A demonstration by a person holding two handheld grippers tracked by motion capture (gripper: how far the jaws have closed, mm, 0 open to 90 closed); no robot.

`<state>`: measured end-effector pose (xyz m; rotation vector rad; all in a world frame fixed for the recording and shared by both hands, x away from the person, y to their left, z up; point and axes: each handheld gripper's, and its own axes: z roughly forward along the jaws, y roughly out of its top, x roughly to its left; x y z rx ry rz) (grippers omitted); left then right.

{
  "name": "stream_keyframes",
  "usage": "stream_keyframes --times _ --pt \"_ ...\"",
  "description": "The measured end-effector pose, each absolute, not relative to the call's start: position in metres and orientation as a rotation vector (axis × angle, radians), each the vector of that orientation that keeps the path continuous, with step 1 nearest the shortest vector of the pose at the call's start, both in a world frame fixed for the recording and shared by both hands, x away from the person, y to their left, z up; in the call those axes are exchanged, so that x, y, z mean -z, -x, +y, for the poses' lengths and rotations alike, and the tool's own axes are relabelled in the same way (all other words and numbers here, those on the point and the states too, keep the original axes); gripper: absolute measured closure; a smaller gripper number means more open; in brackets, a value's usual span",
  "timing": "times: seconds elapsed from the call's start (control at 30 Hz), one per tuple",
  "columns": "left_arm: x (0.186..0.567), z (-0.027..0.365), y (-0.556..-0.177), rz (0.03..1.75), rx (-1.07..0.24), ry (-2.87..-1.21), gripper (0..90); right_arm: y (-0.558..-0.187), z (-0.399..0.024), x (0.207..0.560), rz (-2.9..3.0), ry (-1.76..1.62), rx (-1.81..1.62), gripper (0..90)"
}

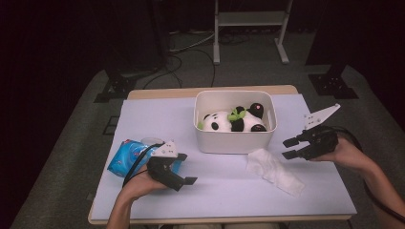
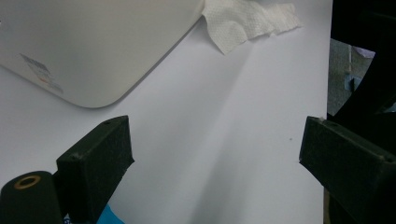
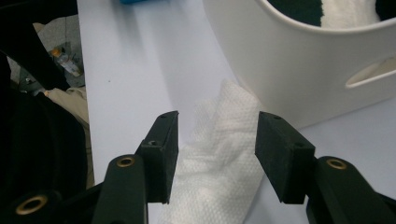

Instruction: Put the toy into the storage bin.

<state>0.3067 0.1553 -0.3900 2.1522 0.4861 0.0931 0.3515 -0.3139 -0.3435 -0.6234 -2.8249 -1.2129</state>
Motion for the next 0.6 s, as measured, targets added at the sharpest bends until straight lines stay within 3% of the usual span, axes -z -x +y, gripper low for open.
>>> stream_keyframes --times 0.6 --pt "0.393 0.153 -0.308 0.494 -0.085 -2.159 8.8 -0.344 -0.324 0.376 -2.768 0.693 1.253 47.9"
